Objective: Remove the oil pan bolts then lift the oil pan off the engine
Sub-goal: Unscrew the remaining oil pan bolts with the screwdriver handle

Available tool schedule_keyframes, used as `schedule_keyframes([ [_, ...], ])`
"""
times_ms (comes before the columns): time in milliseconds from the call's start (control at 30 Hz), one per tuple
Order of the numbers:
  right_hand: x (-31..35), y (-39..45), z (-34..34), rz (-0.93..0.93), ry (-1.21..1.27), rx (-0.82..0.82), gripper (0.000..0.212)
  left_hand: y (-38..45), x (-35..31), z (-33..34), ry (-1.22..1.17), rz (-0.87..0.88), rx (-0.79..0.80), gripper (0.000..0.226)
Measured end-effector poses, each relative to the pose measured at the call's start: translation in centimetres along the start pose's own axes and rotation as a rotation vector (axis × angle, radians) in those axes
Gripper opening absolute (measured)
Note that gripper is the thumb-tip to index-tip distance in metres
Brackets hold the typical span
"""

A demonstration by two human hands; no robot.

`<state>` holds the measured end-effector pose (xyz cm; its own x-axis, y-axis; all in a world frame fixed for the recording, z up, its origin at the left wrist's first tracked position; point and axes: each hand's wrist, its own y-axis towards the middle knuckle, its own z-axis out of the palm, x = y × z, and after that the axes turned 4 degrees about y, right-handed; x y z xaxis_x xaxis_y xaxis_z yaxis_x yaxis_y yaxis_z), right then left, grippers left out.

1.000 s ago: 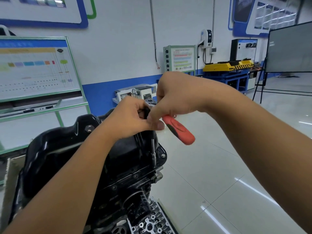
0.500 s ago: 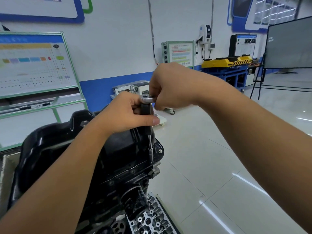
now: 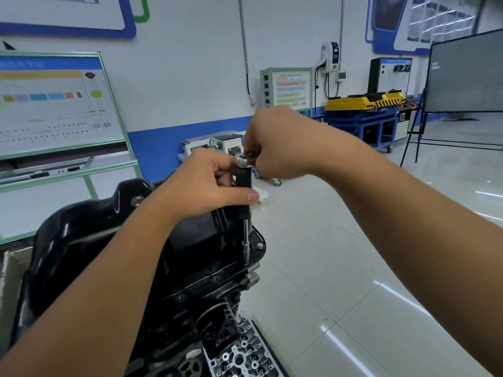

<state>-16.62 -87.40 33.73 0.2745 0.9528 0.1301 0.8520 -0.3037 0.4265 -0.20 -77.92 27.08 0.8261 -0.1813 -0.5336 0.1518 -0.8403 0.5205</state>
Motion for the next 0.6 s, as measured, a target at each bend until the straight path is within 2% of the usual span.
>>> schedule_keyframes([
  [33, 0.1, 0.0, 0.0, 0.006, -0.007, -0.004, 0.009, 0.0, -0.1, 0.0, -0.005, -0.005, -0.001, 0.046],
  [200, 0.0, 0.0, -1.3, 0.033, 0.124, 0.167, 0.021, 0.1, -0.4, 0.3, -0.014, 0.003, -0.021, 0.027],
  [267, -0.3, 0.0, -1.2, 0.027, 0.141, 0.171, 0.014, 0.1, -0.2, 0.2, -0.022, 0.013, -0.001, 0.033],
  [333, -0.2, 0.1, -0.6, 0.0, 0.074, 0.1, 0.003, 0.1, -0.1, 0.2, -0.024, -0.001, 0.007, 0.042],
  [400, -0.1, 0.0, -0.1, -0.003, 0.046, 0.049, 0.005, 0.1, -0.1, 0.3, -0.017, -0.011, -0.004, 0.042],
  [533, -0.1, -0.4, -1.1, 0.016, 0.151, 0.161, 0.029, 0.1, -0.3, 0.5, -0.054, 0.001, -0.028, 0.031],
  [600, -0.1, -0.5, -1.5, 0.007, 0.153, 0.182, 0.031, 0.2, -0.4, 0.4, -0.014, -0.004, -0.044, 0.033],
])
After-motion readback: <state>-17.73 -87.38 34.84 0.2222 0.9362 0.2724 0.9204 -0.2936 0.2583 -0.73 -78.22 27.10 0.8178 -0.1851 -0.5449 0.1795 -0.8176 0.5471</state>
